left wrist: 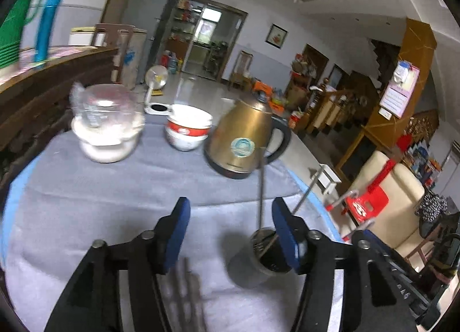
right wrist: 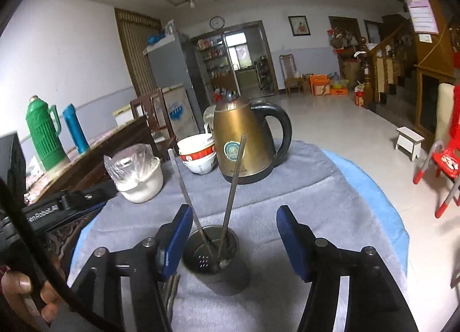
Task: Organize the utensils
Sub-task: 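Move both open tools back over the chopstick bundle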
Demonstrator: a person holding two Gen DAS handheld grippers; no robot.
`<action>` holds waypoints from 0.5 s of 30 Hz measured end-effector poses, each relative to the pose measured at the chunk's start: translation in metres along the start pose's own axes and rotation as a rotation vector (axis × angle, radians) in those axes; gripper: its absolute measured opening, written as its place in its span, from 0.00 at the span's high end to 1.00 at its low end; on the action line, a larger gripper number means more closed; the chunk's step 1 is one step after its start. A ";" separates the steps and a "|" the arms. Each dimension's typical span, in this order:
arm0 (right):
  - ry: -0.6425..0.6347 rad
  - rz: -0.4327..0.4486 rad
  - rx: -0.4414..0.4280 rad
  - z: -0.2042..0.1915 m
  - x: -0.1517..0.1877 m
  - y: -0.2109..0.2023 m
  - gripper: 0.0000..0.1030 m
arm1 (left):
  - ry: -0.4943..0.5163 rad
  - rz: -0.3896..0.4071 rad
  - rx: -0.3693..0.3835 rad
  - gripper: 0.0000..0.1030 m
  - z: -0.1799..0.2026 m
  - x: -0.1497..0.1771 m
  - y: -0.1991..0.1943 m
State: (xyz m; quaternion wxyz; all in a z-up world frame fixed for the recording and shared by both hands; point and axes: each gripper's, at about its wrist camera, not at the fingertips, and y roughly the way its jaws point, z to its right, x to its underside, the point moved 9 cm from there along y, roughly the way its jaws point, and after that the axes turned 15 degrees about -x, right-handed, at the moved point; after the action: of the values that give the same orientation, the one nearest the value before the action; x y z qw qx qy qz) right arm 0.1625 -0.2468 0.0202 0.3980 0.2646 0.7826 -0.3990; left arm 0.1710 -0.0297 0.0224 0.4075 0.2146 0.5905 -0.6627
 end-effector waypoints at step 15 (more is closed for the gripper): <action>0.034 -0.363 -0.011 -0.027 0.159 0.027 0.37 | -0.021 -0.235 -0.382 0.29 -0.146 0.131 0.027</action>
State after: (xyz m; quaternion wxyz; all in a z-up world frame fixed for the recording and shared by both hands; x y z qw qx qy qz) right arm 0.0846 -0.1939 -0.1141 0.3076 0.1238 0.8262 -0.4555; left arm 0.0881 0.0729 -0.1248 0.3669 0.0566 0.7220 -0.5839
